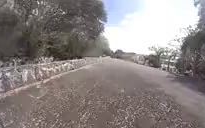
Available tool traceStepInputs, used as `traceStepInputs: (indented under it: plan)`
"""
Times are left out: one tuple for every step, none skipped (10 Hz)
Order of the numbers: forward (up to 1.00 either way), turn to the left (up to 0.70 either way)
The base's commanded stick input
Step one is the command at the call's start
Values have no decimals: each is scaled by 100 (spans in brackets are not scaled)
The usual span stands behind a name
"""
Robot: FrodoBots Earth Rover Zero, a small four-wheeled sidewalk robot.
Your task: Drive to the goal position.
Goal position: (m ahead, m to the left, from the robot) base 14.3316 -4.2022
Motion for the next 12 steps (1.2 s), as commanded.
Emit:
traceStepInputs:
  plan:
    - [85, 1]
    - [85, 1]
    - [85, 1]
    - [85, 1]
    - [85, 1]
    - [85, 1]
    - [85, 1]
    - [85, 1]
    - [85, 1]
    - [85, 1]
    - [85, 1]
    - [85, -2]
